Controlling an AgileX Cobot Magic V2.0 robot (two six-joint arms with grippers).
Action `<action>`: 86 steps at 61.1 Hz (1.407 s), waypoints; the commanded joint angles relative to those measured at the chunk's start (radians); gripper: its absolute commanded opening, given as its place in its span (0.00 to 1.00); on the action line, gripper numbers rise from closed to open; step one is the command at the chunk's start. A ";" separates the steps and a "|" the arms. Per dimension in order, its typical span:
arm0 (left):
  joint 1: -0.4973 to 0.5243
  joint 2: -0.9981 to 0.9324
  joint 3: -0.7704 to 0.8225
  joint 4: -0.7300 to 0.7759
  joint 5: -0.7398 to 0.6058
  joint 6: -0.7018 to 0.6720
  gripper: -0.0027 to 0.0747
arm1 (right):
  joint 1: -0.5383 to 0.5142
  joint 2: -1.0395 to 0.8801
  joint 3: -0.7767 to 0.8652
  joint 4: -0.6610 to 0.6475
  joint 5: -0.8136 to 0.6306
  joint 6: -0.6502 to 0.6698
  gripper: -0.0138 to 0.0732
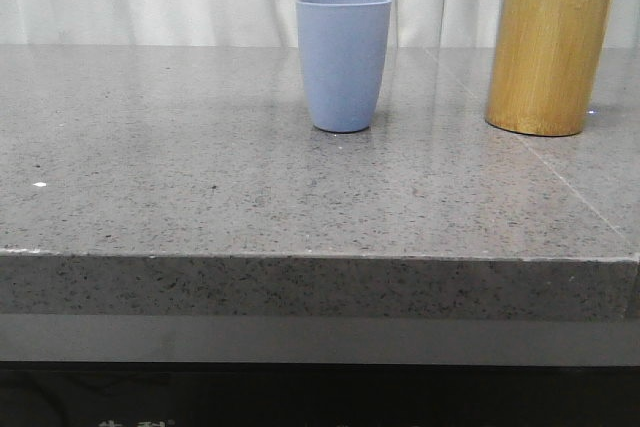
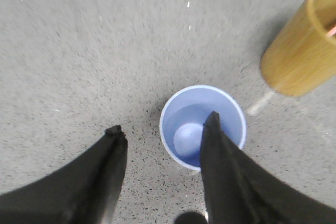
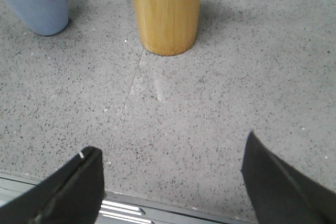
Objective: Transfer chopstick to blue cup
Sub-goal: 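Slide the blue cup with the left gripper toward the bamboo holder, release, then reach the right gripper into the bamboo holder and grasp the pink chopstick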
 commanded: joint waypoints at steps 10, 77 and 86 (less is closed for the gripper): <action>0.016 -0.233 0.140 -0.002 -0.083 -0.013 0.47 | 0.000 0.007 -0.034 0.016 -0.110 0.054 0.80; 0.016 -0.978 1.208 -0.002 -0.509 -0.013 0.47 | -0.209 0.758 -0.740 0.371 0.031 -0.008 0.80; 0.016 -0.978 1.208 -0.002 -0.509 -0.013 0.47 | -0.209 0.887 -0.865 0.375 0.111 -0.008 0.80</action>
